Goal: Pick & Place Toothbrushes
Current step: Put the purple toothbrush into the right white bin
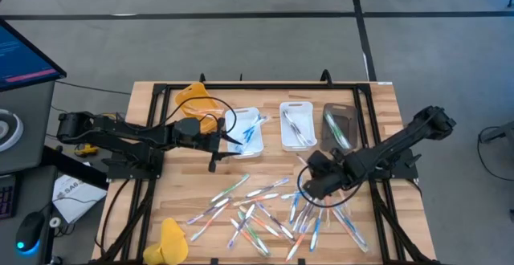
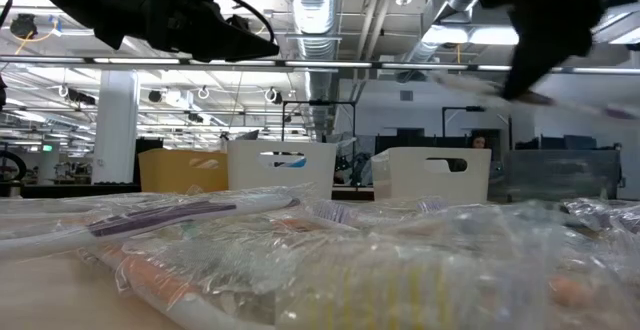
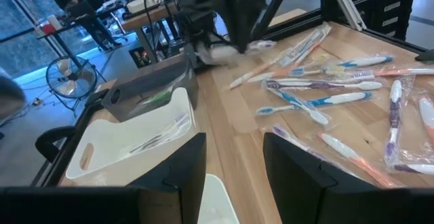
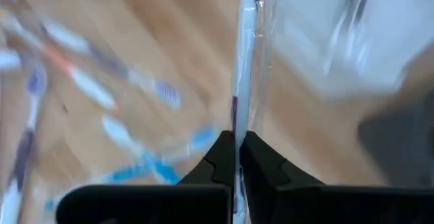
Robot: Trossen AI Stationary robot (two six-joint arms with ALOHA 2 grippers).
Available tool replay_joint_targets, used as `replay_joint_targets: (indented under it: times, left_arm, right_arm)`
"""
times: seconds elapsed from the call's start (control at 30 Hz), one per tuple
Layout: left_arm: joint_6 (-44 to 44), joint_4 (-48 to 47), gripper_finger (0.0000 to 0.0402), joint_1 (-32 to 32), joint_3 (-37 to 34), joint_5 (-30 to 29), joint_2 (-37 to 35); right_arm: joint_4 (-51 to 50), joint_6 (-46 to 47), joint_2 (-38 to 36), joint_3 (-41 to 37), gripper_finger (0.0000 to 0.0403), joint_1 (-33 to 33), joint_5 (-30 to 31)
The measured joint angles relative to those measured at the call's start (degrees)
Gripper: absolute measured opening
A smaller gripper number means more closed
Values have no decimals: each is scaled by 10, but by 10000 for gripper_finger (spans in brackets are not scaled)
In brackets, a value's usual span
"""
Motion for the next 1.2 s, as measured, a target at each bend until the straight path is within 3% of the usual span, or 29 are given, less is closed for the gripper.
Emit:
replay_joint_targets:
  times: [0.2,0.43,0.77,1.2]
  left_arm:
    - [0,7,141,0,0,0,0]
    - [0,10,141,0,0,0,0]
    - [0,9,141,0,0,0,0]
    - [0,5,141,0,0,0,0]
  right_arm:
    - [-1,-106,0,56,3,-59,78]
    - [35,-209,0,91,5,-178,87]
    - [53,-247,6,102,6,-345,-22]
    - [59,-292,136,102,8,-443,-155]
